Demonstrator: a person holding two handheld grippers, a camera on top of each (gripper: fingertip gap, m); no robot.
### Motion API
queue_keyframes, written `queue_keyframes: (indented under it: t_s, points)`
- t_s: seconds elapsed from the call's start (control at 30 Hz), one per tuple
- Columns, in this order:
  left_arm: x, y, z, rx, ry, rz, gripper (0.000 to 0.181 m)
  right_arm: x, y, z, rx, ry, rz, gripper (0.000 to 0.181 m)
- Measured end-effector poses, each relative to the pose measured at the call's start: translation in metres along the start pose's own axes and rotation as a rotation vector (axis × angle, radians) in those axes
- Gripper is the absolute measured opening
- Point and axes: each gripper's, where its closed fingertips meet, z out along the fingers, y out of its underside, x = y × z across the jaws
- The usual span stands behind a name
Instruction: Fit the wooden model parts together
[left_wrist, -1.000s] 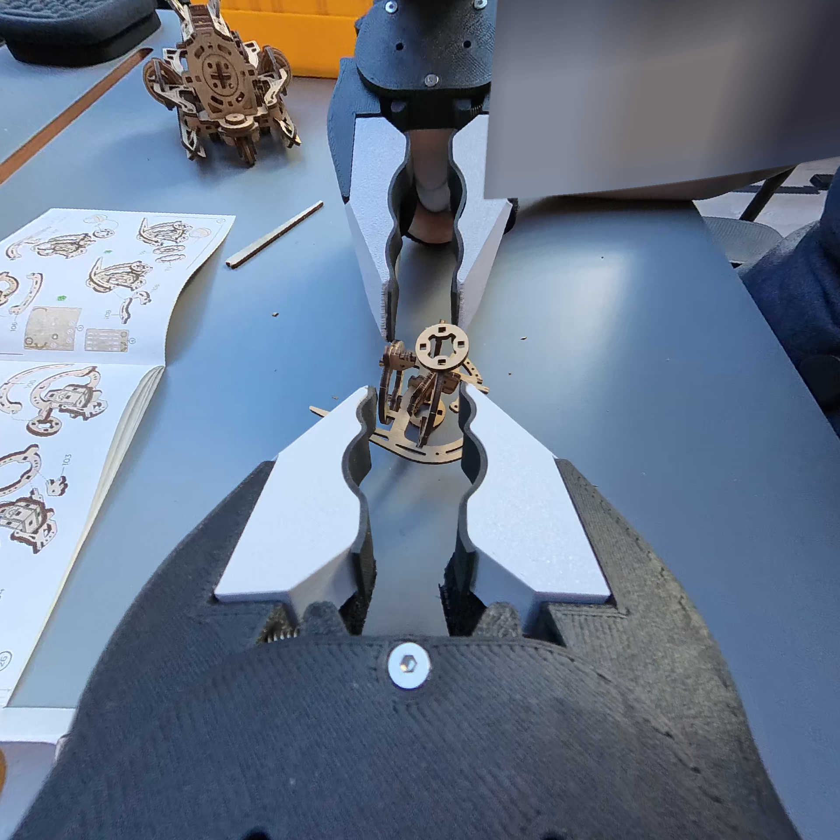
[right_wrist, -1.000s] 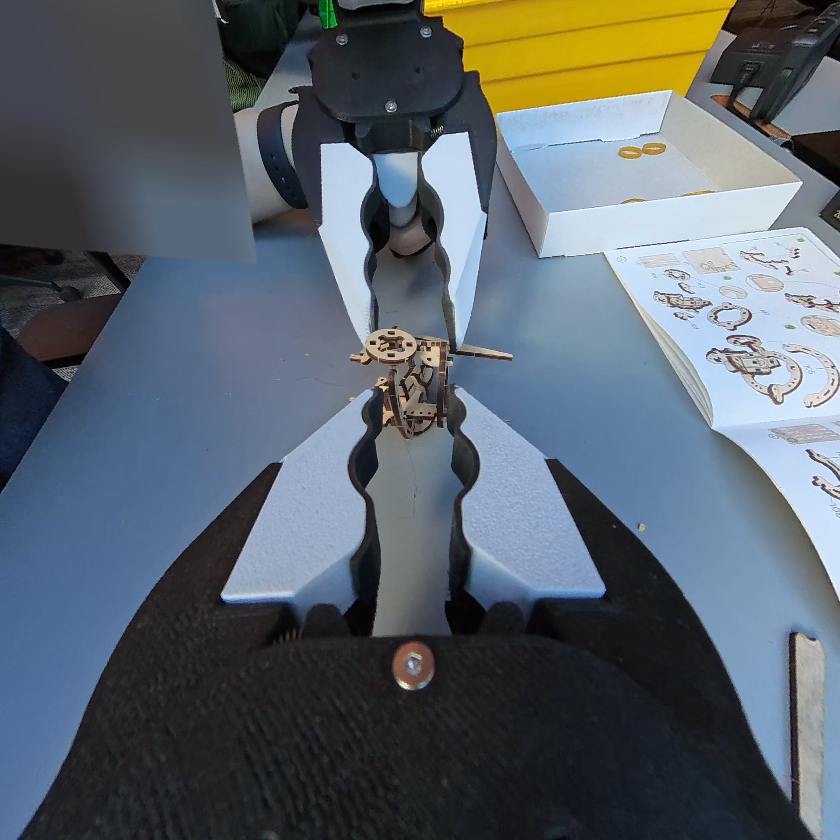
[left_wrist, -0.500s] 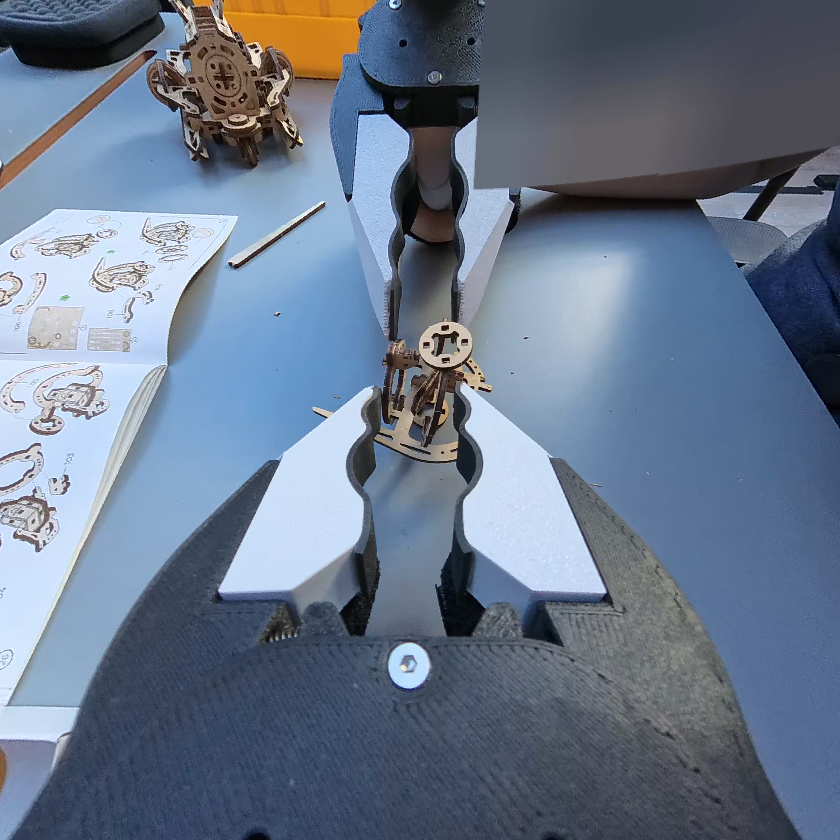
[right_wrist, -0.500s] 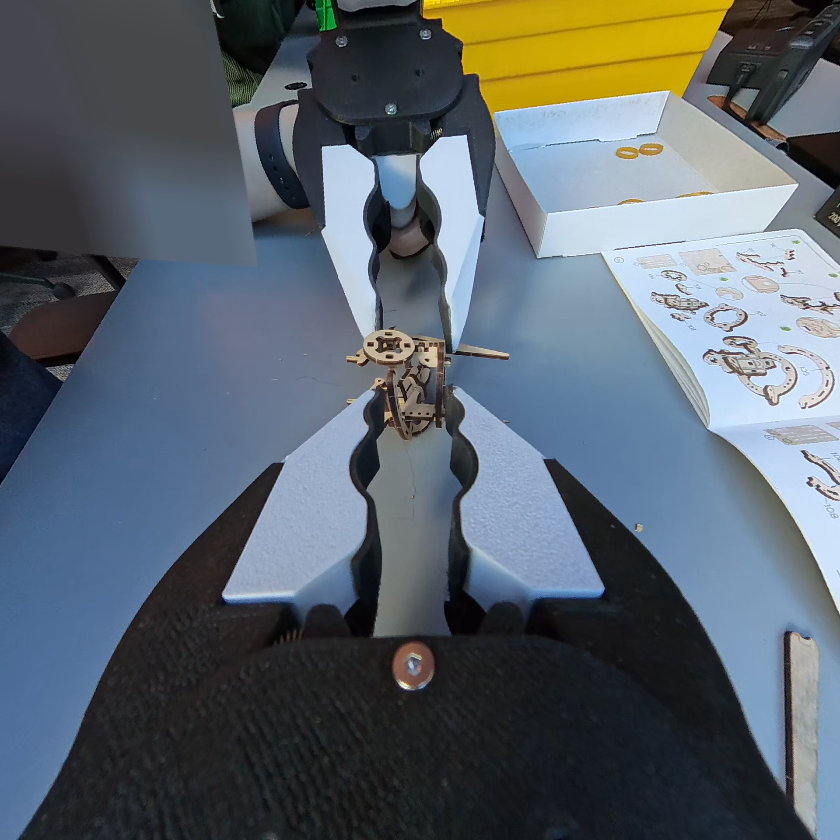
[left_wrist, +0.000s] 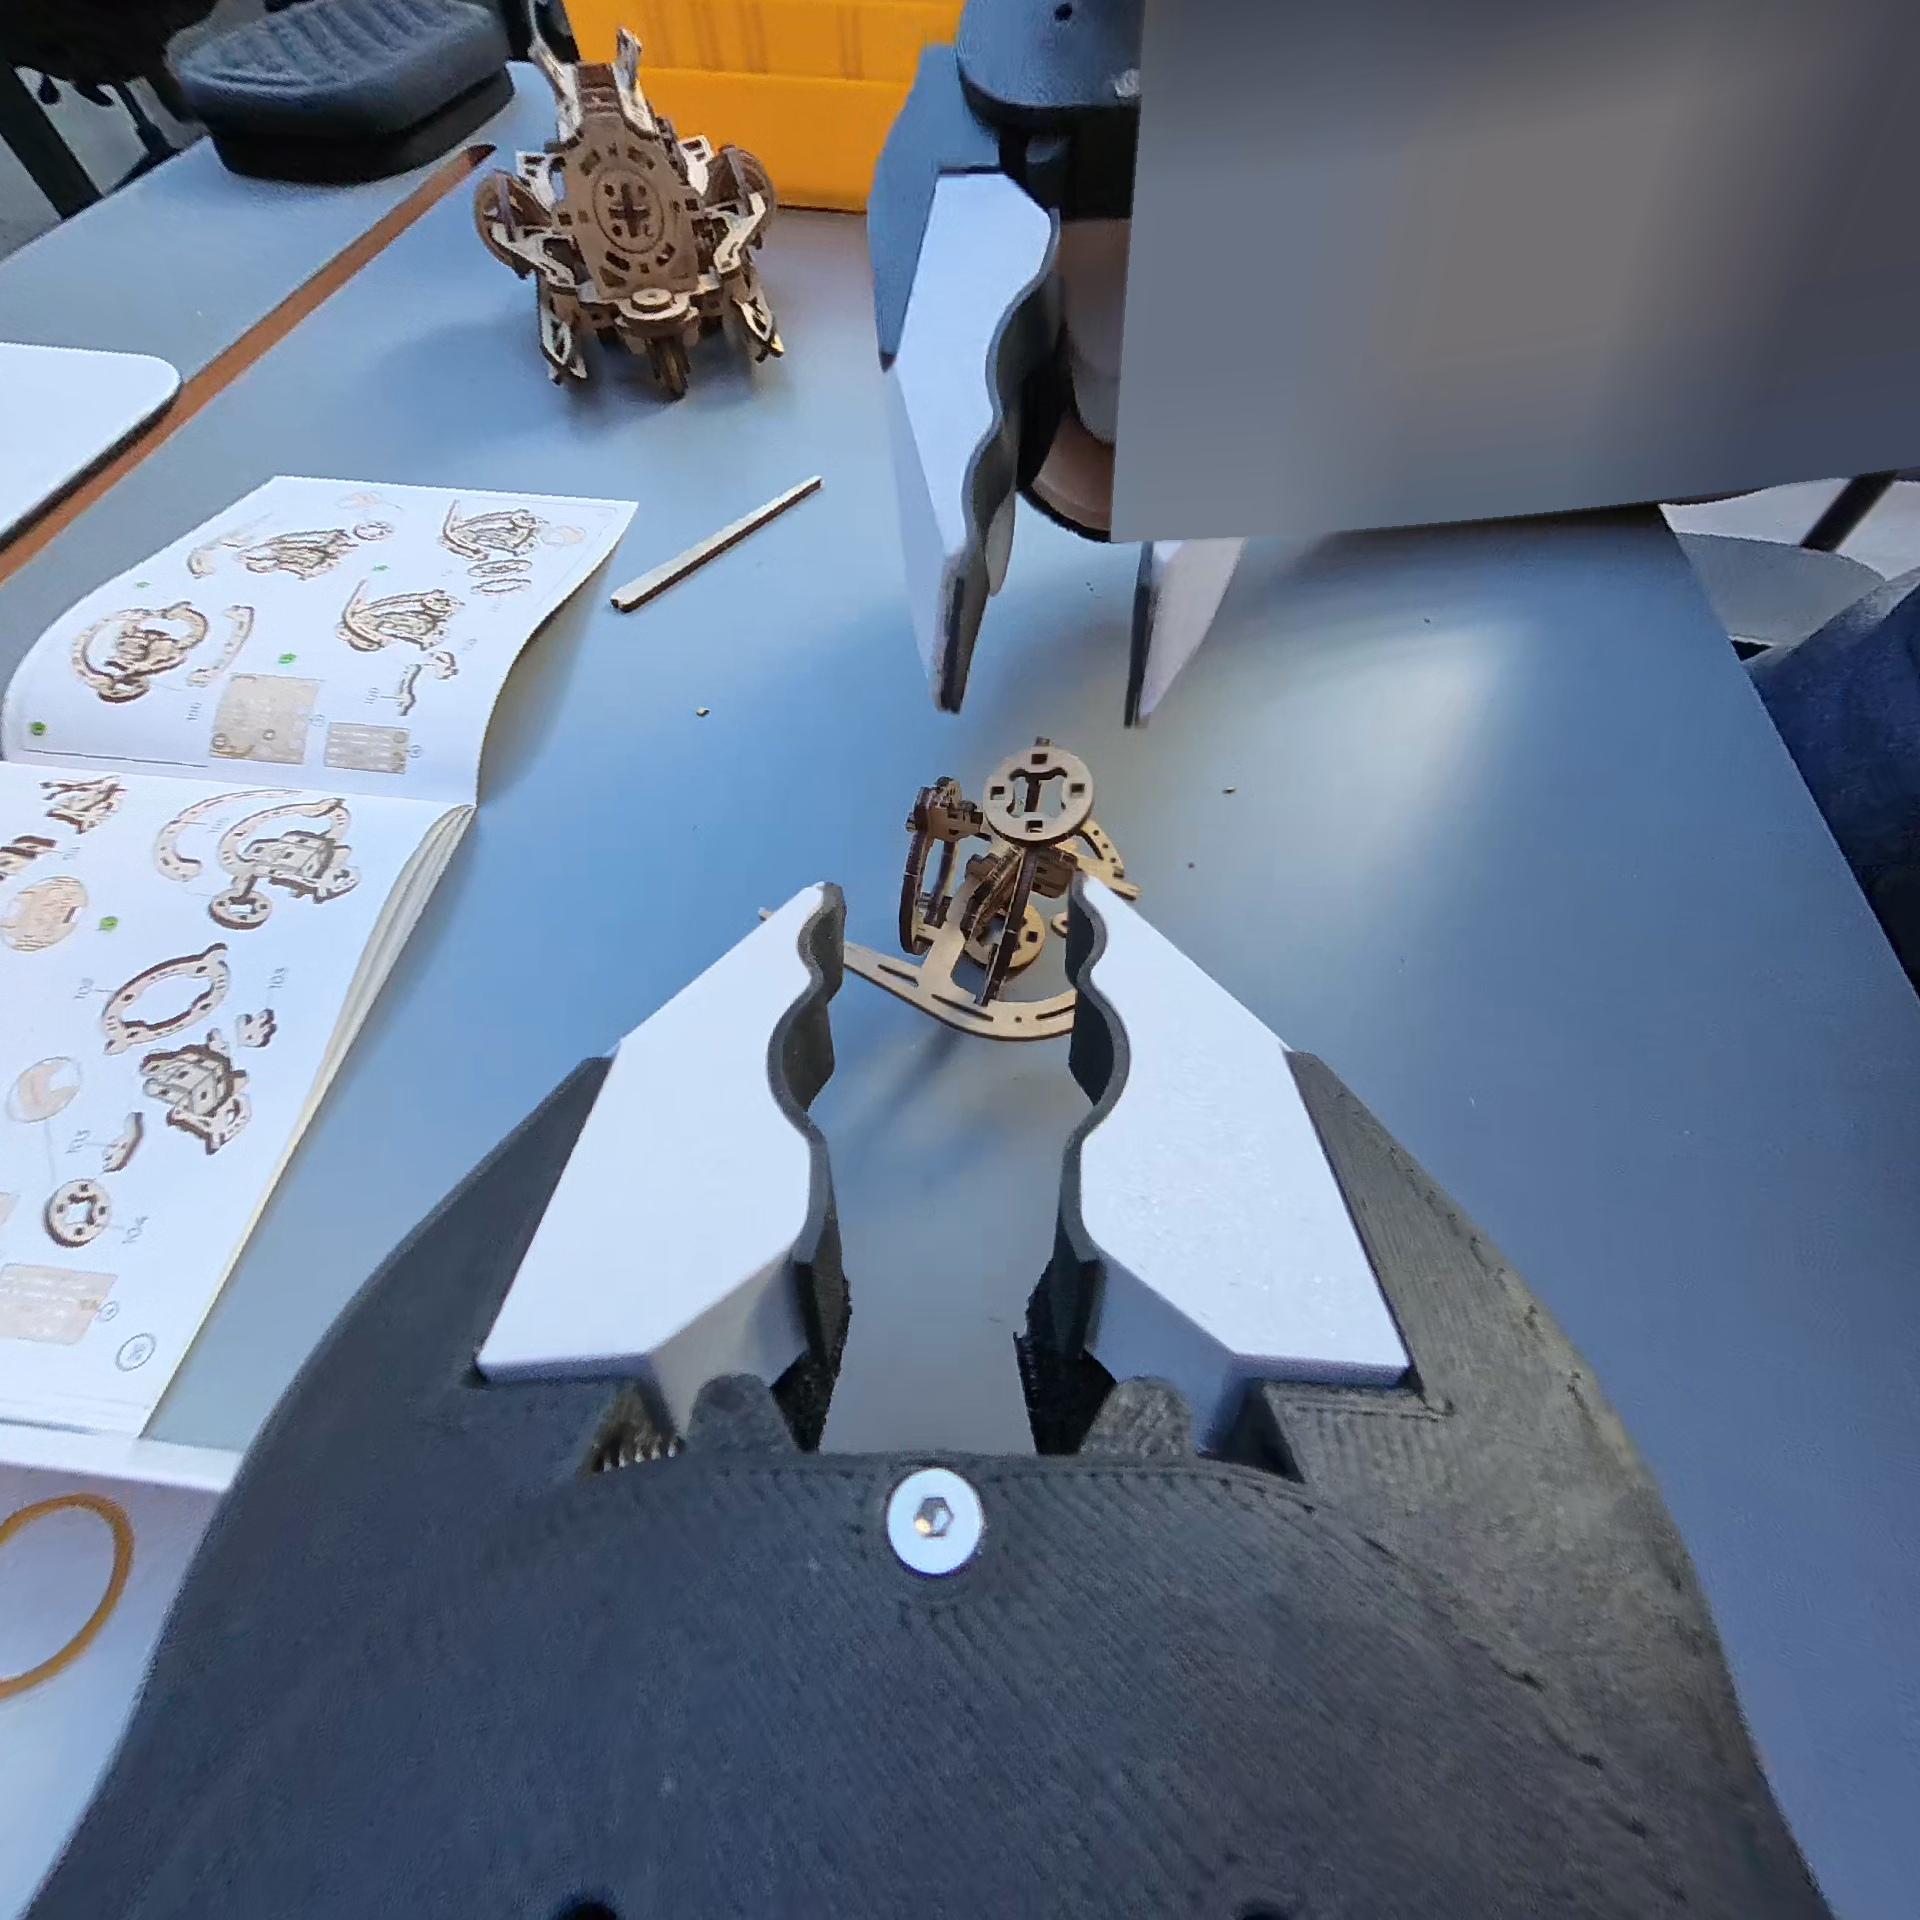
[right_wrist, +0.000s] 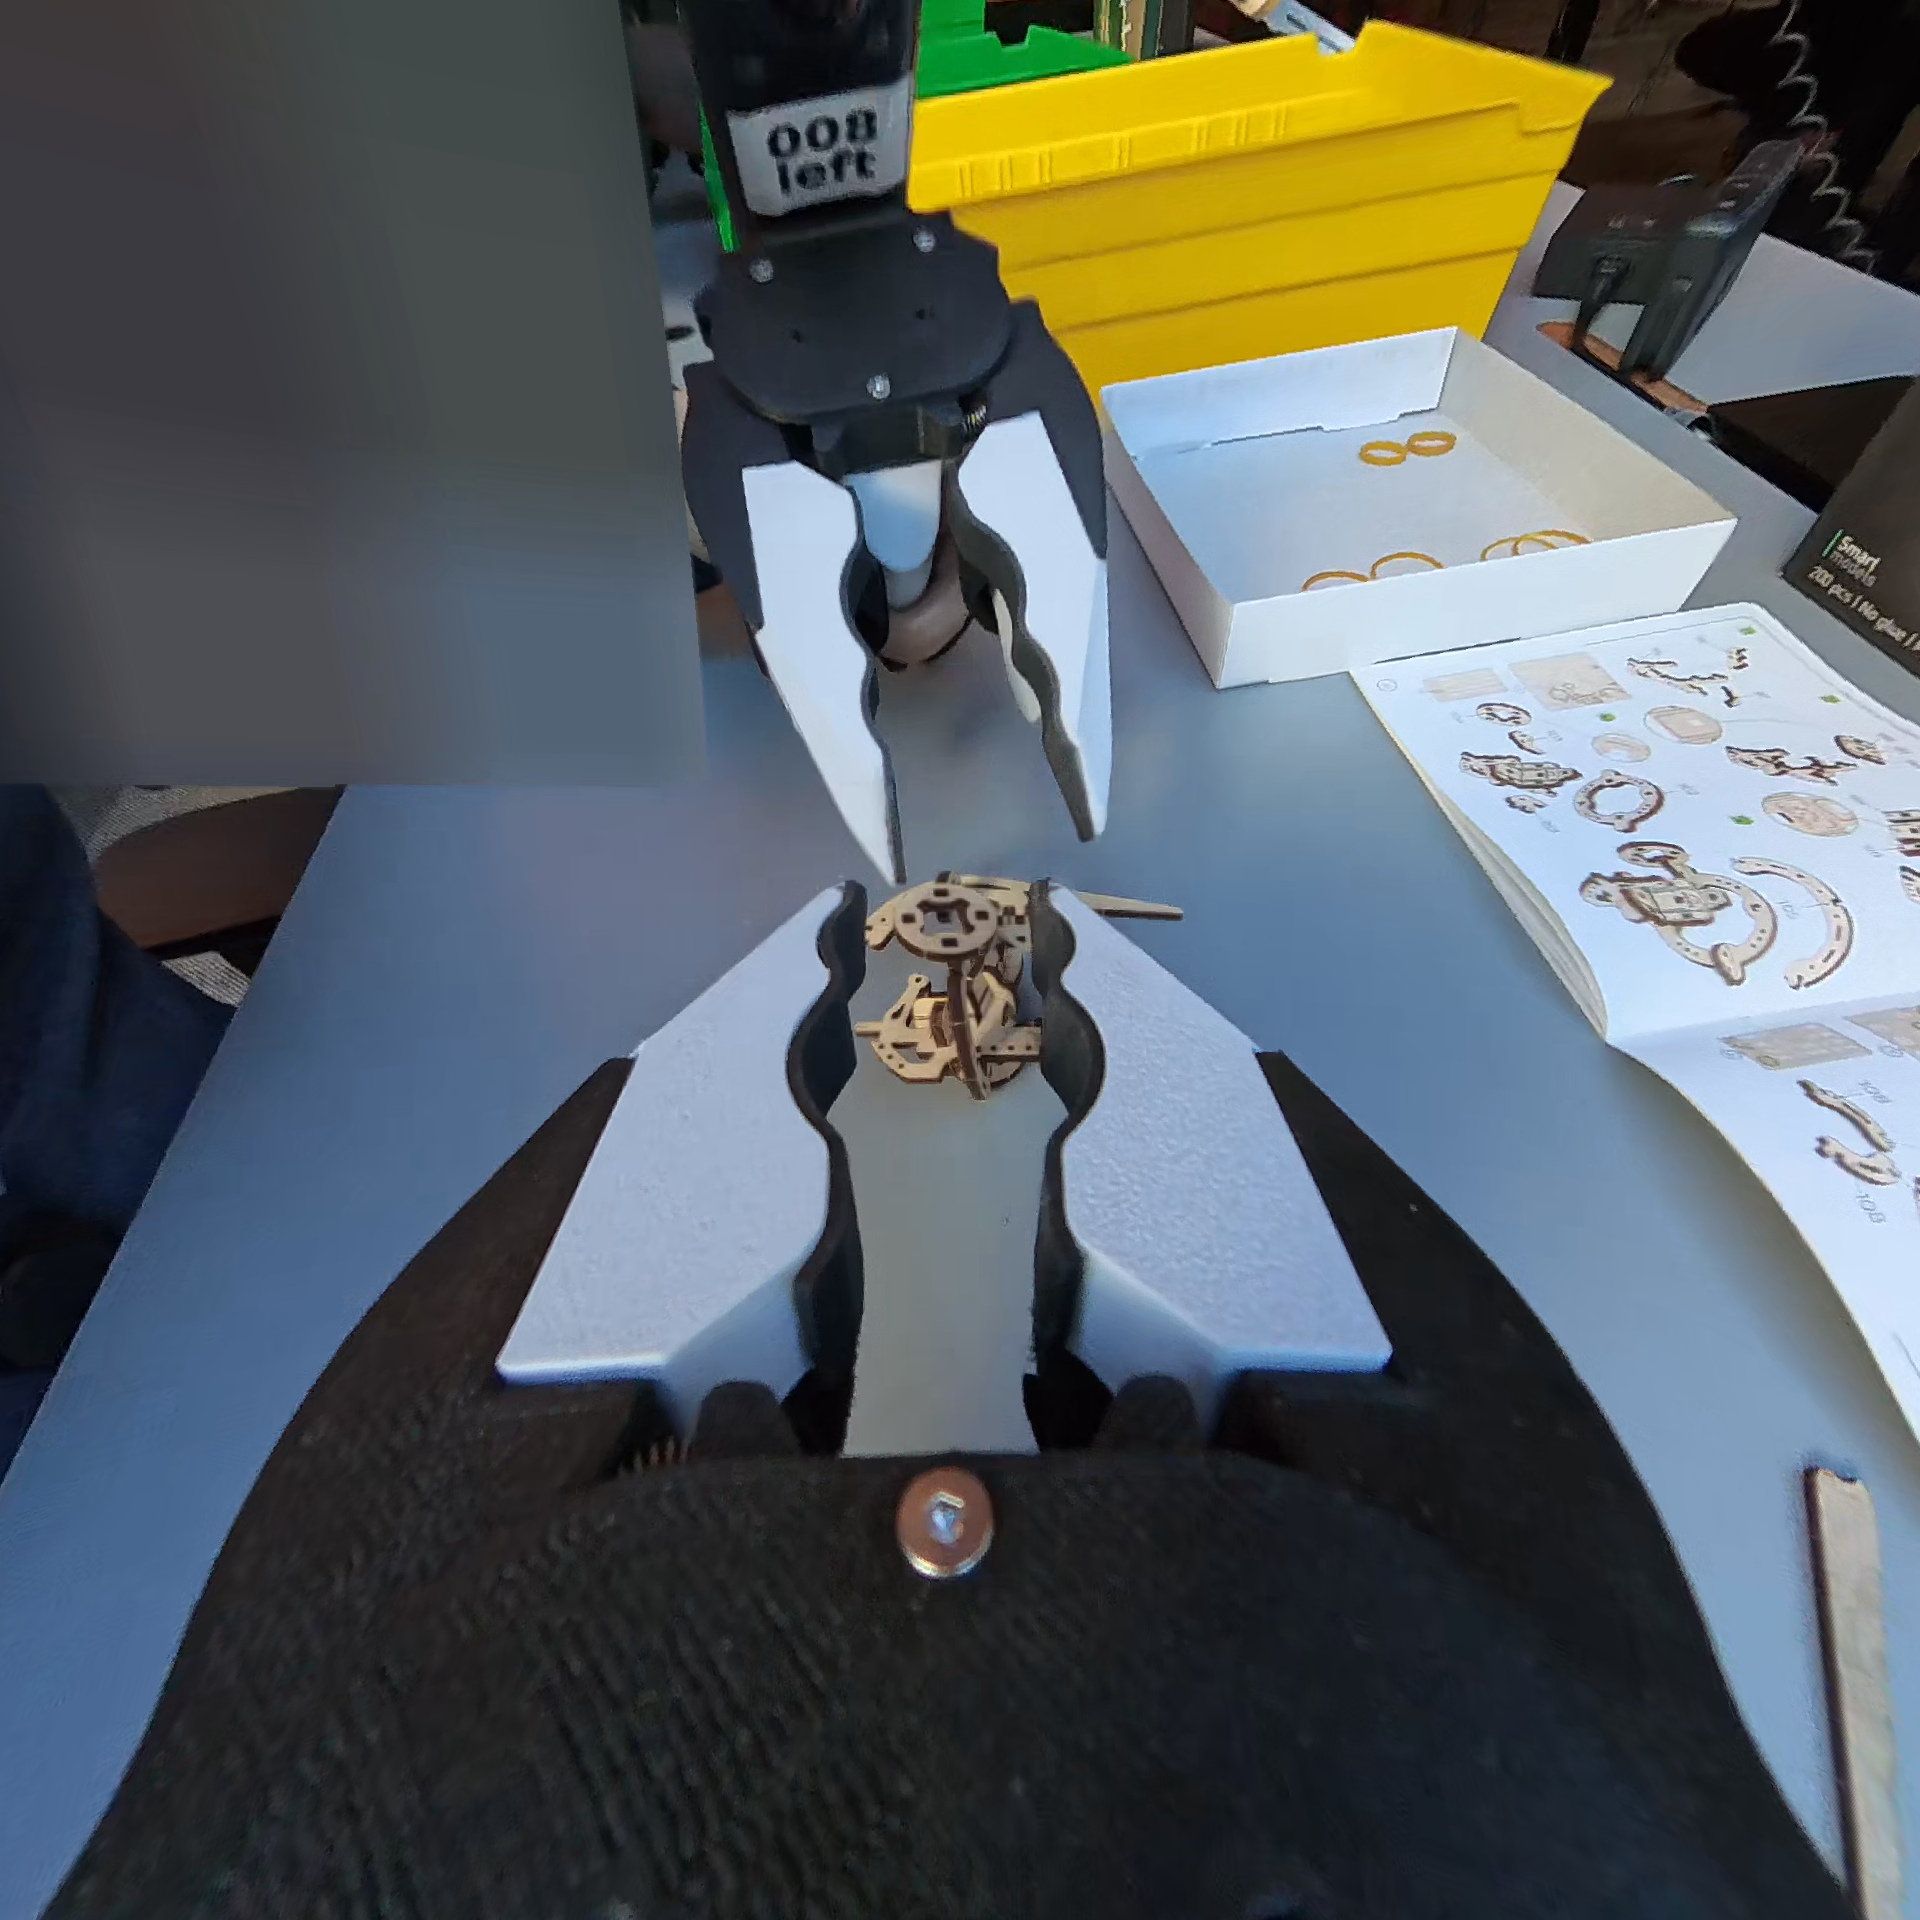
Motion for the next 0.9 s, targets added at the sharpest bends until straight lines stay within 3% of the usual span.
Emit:
queue_keyframes:
  t_s: [0.2, 0.9]
  points:
    - [0.011, -0.005, -0.002, 0.018, 0.019, 0.031, 0.022, 0.002, 0.005, 0.009, -0.028, 0.01, 0.026, 0.028]
    - [0.015, 0.002, 0.008, -0.017, 0.041, 0.031, 0.016, -0.001, 0.008, 0.01, -0.038, 0.009, -0.002, 0.025]
